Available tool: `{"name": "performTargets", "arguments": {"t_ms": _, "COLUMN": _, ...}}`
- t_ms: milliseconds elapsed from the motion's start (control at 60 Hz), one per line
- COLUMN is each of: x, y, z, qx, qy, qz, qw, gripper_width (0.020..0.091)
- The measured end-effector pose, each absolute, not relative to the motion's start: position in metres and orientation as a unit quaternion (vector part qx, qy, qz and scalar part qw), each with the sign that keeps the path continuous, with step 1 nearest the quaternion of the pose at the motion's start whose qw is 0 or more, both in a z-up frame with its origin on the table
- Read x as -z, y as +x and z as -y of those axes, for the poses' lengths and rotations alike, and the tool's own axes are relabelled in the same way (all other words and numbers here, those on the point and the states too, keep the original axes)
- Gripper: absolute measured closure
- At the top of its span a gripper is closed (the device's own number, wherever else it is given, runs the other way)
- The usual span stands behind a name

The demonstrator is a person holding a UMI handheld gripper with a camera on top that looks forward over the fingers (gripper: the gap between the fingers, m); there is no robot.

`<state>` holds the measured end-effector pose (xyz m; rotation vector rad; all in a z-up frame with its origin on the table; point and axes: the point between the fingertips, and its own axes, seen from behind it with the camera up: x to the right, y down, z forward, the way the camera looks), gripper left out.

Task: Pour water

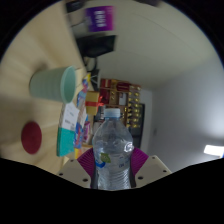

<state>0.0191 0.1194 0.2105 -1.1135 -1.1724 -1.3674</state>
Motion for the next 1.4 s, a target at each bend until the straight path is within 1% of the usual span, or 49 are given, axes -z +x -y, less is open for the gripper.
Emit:
{"name": "performTargets", "arguments": {"t_ms": 67, "x": -0.201, "y": 0.004, "z": -0.130, "qx": 0.612, "qy": -0.394, "qz": 0.538, "qw": 0.425, "gripper_width": 0.0655}}
{"name": "performTargets", "arguments": {"t_ms": 83, "x": -0.205, "y": 0.009, "z": -0.125, "qx": 0.619, "qy": -0.380, "qz": 0.550, "qw": 0.412, "gripper_width": 0.0659}}
{"name": "performTargets", "arguments": {"t_ms": 133, "x": -0.196, "y": 0.003, "z": -0.137, "qx": 0.640, "qy": -0.347, "qz": 0.574, "qw": 0.375, "gripper_width": 0.0659}}
{"name": "performTargets", "arguments": {"t_ms": 267, "x": -0.188, "y": -0.005, "z": -0.143, "qx": 0.666, "qy": -0.278, "qz": 0.613, "qw": 0.322, "gripper_width": 0.0655}}
{"name": "performTargets", "arguments": {"t_ms": 317, "x": -0.186, "y": -0.010, "z": -0.133, "qx": 0.672, "qy": -0.256, "qz": 0.621, "qw": 0.311, "gripper_width": 0.0657}}
{"name": "performTargets", "arguments": {"t_ms": 333, "x": -0.187, "y": -0.011, "z": -0.142, "qx": 0.674, "qy": -0.252, "qz": 0.623, "qw": 0.308, "gripper_width": 0.0656}}
{"name": "performTargets", "arguments": {"t_ms": 383, "x": -0.189, "y": -0.014, "z": -0.139, "qx": 0.677, "qy": -0.241, "qz": 0.624, "qw": 0.307, "gripper_width": 0.0657}}
{"name": "performTargets", "arguments": {"t_ms": 433, "x": -0.191, "y": -0.017, "z": -0.130, "qx": 0.676, "qy": -0.239, "qz": 0.624, "qw": 0.310, "gripper_width": 0.0658}}
{"name": "performTargets", "arguments": {"t_ms": 550, "x": -0.193, "y": -0.017, "z": -0.146, "qx": 0.680, "qy": -0.236, "qz": 0.623, "qw": 0.306, "gripper_width": 0.0656}}
{"name": "performTargets", "arguments": {"t_ms": 567, "x": -0.194, "y": -0.018, "z": -0.135, "qx": 0.682, "qy": -0.235, "qz": 0.622, "qw": 0.305, "gripper_width": 0.0659}}
{"name": "performTargets", "arguments": {"t_ms": 683, "x": -0.197, "y": -0.018, "z": -0.137, "qx": 0.682, "qy": -0.233, "qz": 0.623, "qw": 0.305, "gripper_width": 0.0657}}
{"name": "performTargets", "arguments": {"t_ms": 733, "x": -0.203, "y": -0.020, "z": -0.140, "qx": 0.678, "qy": -0.241, "qz": 0.616, "qw": 0.320, "gripper_width": 0.0656}}
{"name": "performTargets", "arguments": {"t_ms": 783, "x": -0.214, "y": -0.021, "z": -0.139, "qx": 0.663, "qy": -0.282, "qz": 0.589, "qw": 0.366, "gripper_width": 0.0657}}
{"name": "performTargets", "arguments": {"t_ms": 833, "x": -0.229, "y": -0.018, "z": -0.137, "qx": 0.624, "qy": -0.356, "qz": 0.539, "qw": 0.439, "gripper_width": 0.0660}}
{"name": "performTargets", "arguments": {"t_ms": 900, "x": -0.246, "y": -0.008, "z": -0.141, "qx": 0.536, "qy": -0.476, "qz": 0.435, "qw": 0.545, "gripper_width": 0.0665}}
{"name": "performTargets", "arguments": {"t_ms": 933, "x": -0.244, "y": -0.001, "z": -0.138, "qx": 0.476, "qy": -0.533, "qz": 0.372, "qw": 0.592, "gripper_width": 0.0661}}
{"name": "performTargets", "arguments": {"t_ms": 950, "x": -0.244, "y": 0.006, "z": -0.124, "qx": 0.442, "qy": -0.554, "qz": 0.334, "qw": 0.621, "gripper_width": 0.0658}}
{"name": "performTargets", "arguments": {"t_ms": 1000, "x": -0.232, "y": 0.007, "z": -0.139, "qx": 0.325, "qy": -0.632, "qz": 0.252, "qw": 0.657, "gripper_width": 0.0660}}
{"name": "performTargets", "arguments": {"t_ms": 1050, "x": -0.218, "y": 0.001, "z": -0.139, "qx": 0.198, "qy": -0.674, "qz": 0.170, "qw": 0.691, "gripper_width": 0.0660}}
{"name": "performTargets", "arguments": {"t_ms": 1100, "x": -0.206, "y": -0.005, "z": -0.136, "qx": 0.102, "qy": -0.692, "qz": 0.101, "qw": 0.708, "gripper_width": 0.0661}}
{"name": "performTargets", "arguments": {"t_ms": 1117, "x": -0.187, "y": -0.002, "z": -0.133, "qx": 0.074, "qy": -0.683, "qz": 0.069, "qw": 0.723, "gripper_width": 0.0659}}
{"name": "performTargets", "arguments": {"t_ms": 1183, "x": -0.183, "y": -0.003, "z": -0.129, "qx": 0.001, "qy": -0.699, "qz": 0.024, "qw": 0.715, "gripper_width": 0.0660}}
{"name": "performTargets", "arguments": {"t_ms": 1217, "x": -0.173, "y": 0.003, "z": -0.125, "qx": -0.022, "qy": -0.700, "qz": 0.011, "qw": 0.714, "gripper_width": 0.0658}}
{"name": "performTargets", "arguments": {"t_ms": 1233, "x": -0.150, "y": -0.001, "z": -0.136, "qx": -0.027, "qy": -0.694, "qz": 0.002, "qw": 0.719, "gripper_width": 0.0658}}
{"name": "performTargets", "arguments": {"t_ms": 1250, "x": -0.150, "y": 0.011, "z": -0.131, "qx": -0.025, "qy": -0.696, "qz": 0.002, "qw": 0.718, "gripper_width": 0.0660}}
{"name": "performTargets", "arguments": {"t_ms": 1283, "x": -0.136, "y": 0.003, "z": -0.138, "qx": -0.015, "qy": -0.699, "qz": 0.004, "qw": 0.715, "gripper_width": 0.0659}}
{"name": "performTargets", "arguments": {"t_ms": 1300, "x": -0.138, "y": 0.014, "z": -0.134, "qx": -0.012, "qy": -0.701, "qz": 0.008, "qw": 0.713, "gripper_width": 0.0657}}
{"name": "performTargets", "arguments": {"t_ms": 1350, "x": -0.122, "y": 0.002, "z": -0.138, "qx": -0.007, "qy": -0.701, "qz": 0.018, "qw": 0.713, "gripper_width": 0.0656}}
{"name": "performTargets", "arguments": {"t_ms": 1400, "x": -0.125, "y": 0.011, "z": -0.138, "qx": -0.010, "qy": -0.698, "qz": 0.026, "qw": 0.716, "gripper_width": 0.0645}}
